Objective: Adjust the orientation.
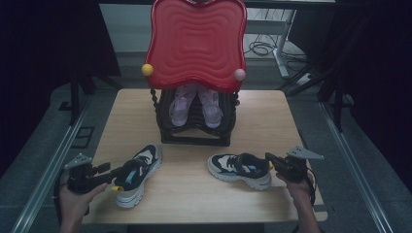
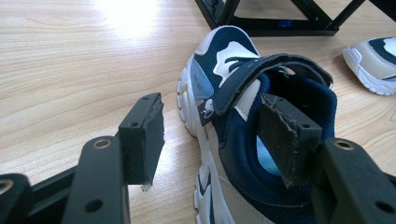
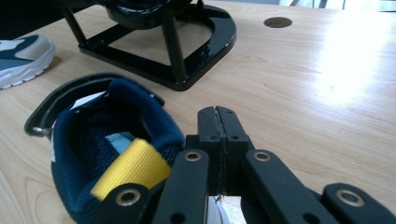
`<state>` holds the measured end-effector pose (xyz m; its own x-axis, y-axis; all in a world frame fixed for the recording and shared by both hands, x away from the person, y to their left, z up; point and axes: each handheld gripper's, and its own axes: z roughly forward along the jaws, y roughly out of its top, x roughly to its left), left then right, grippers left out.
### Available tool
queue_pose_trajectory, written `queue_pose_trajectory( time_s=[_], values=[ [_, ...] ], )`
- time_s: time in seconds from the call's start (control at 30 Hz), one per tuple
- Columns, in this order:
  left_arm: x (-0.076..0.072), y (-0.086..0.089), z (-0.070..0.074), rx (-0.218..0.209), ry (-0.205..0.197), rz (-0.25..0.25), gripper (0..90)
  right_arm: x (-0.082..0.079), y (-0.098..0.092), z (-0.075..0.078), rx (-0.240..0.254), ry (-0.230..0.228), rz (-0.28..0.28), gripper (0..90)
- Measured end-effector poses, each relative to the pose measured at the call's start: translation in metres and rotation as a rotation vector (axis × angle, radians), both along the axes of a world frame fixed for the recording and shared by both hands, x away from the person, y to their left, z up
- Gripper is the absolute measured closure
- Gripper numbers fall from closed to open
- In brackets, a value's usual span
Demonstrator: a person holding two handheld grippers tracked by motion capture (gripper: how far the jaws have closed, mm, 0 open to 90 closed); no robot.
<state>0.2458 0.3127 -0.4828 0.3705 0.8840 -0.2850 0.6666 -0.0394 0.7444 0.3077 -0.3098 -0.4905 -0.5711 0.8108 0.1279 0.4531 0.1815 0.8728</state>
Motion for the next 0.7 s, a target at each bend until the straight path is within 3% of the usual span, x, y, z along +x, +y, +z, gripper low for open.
queue_pose_trajectory(
  time_s=[0.5,0.6,0.7],
  values=[
    [0.000,0.000,0.000,-0.004,0.000,-0.001,41.2,-0.019,-0.006,-0.009,0.016,0.005,0.018,89.6],
    [0.000,0.001,0.001,-0.035,-0.002,-0.015,41.2,-0.027,-0.007,-0.008,0.009,0.001,0.023,89.5],
    [-0.001,0.001,0.002,-0.031,-0.007,-0.009,41.2,-0.031,-0.007,-0.007,0.008,-0.001,0.027,89.5]
  ],
)
